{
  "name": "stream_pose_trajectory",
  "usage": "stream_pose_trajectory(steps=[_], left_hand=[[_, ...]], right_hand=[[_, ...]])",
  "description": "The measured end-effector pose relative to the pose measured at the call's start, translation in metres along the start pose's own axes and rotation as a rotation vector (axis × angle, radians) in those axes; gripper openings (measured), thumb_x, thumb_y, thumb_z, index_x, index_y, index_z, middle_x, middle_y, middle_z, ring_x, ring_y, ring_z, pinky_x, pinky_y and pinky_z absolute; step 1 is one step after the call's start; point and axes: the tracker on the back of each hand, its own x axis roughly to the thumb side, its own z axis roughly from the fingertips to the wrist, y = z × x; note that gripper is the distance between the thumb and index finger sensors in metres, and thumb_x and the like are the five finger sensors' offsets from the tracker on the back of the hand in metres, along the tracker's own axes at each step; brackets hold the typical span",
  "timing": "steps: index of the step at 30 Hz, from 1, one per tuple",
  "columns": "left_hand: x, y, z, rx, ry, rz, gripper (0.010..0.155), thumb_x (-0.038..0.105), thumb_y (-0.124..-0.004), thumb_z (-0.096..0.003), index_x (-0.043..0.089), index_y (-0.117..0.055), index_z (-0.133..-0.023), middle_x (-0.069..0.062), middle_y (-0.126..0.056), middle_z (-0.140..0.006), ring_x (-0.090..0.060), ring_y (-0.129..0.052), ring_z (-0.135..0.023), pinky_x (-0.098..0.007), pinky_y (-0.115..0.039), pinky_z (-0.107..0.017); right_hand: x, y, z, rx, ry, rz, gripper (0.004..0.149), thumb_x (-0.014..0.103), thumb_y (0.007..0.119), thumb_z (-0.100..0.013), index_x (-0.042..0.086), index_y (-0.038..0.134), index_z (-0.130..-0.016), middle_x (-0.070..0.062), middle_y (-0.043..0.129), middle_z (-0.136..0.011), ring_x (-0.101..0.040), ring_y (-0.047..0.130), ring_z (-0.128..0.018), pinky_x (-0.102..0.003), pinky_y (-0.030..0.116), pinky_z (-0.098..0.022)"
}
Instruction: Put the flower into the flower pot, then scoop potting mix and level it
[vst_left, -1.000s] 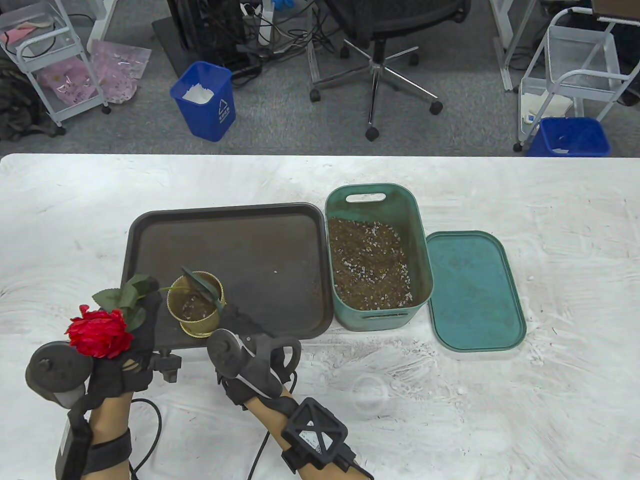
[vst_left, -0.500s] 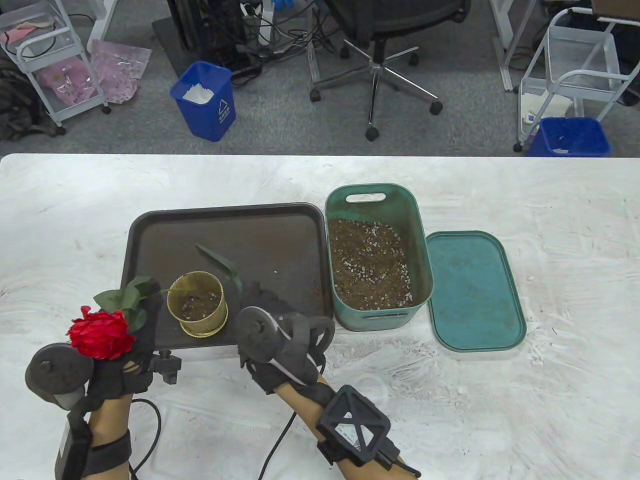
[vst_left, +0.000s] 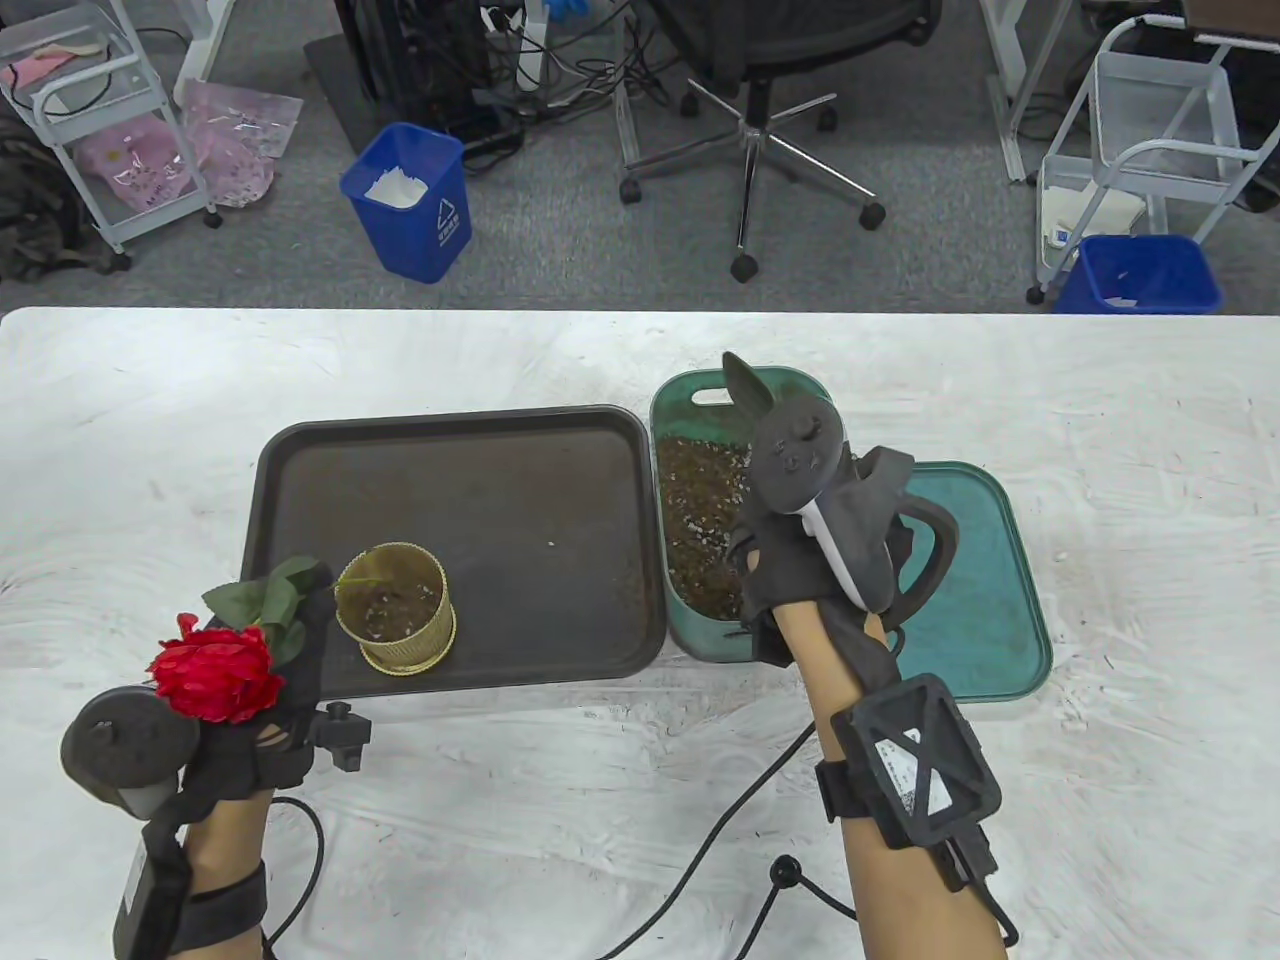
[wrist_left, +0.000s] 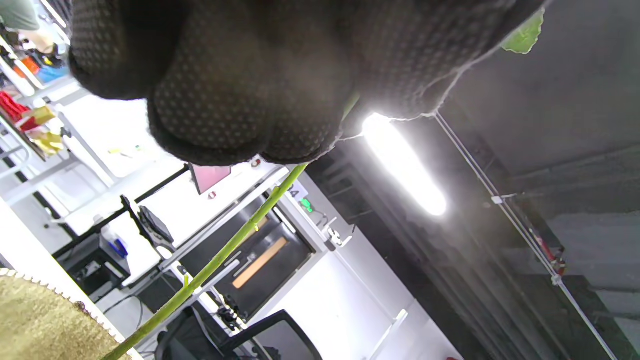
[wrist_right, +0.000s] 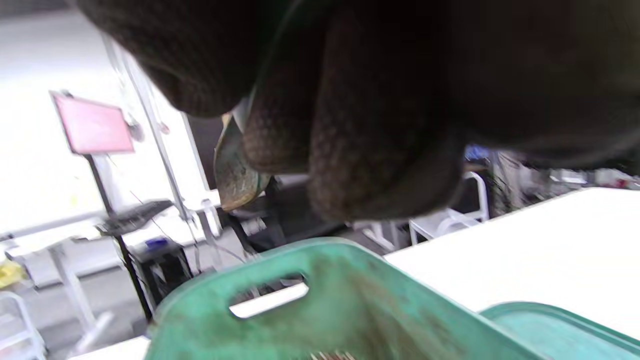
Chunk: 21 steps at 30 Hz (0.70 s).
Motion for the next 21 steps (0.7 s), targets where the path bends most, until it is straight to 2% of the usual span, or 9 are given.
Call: stream_pose_trajectory(steps=[4,9,12,16,21], left_hand=[[0.002,0.002,0.000,0.004,-0.012,-0.027,0.042,0.042,-0.085,-0.0413,0.024,-0.091,-0.079,0.000,-0.100,-0.067,-0.028,-0.105,-0.045,-0.044,-0.087,-0.044],[0.000,0.003,-0.001,0.010,-0.004,-0.032,0.042,0.042,-0.085,-0.0415,0.024,-0.091,-0.079,0.000,-0.100,-0.067,-0.028,-0.105,-0.045,-0.044,-0.087,-0.045],[-0.003,0.004,-0.002,0.013,0.004,-0.027,0.042,0.042,-0.085,-0.0414,0.024,-0.090,-0.079,0.000,-0.100,-0.067,-0.028,-0.105,-0.045,-0.044,-0.087,-0.044],[-0.003,0.005,-0.001,0.016,0.007,-0.027,0.042,0.042,-0.085,-0.0414,0.024,-0.091,-0.079,0.000,-0.100,-0.067,-0.028,-0.105,-0.045,-0.044,-0.087,-0.044],[-0.003,0.005,-0.001,0.018,0.004,-0.036,0.042,0.042,-0.085,-0.0413,0.024,-0.091,-0.079,0.000,-0.100,-0.067,-0.028,-0.106,-0.045,-0.044,-0.087,-0.044]], right_hand=[[-0.003,0.026,-0.032,0.186,0.090,0.003,0.051,0.035,0.081,-0.040,0.004,0.081,-0.081,-0.012,0.103,-0.048,-0.029,0.107,-0.021,-0.042,0.093,-0.010],[0.008,0.059,-0.061,0.321,0.138,0.089,0.051,0.034,0.081,-0.040,0.005,0.081,-0.082,-0.013,0.103,-0.049,-0.029,0.107,-0.022,-0.043,0.093,-0.011],[0.012,0.077,-0.068,0.397,0.151,0.146,0.051,0.035,0.080,-0.040,0.005,0.081,-0.082,-0.013,0.102,-0.050,-0.029,0.106,-0.023,-0.042,0.093,-0.012],[0.013,0.093,-0.071,0.410,0.158,0.206,0.052,0.035,0.080,-0.040,0.005,0.080,-0.083,-0.012,0.102,-0.050,-0.028,0.107,-0.023,-0.041,0.094,-0.011],[0.010,0.106,-0.073,0.487,0.171,0.138,0.052,0.035,0.079,-0.041,0.005,0.080,-0.083,-0.012,0.102,-0.050,-0.028,0.107,-0.023,-0.041,0.094,-0.011]])
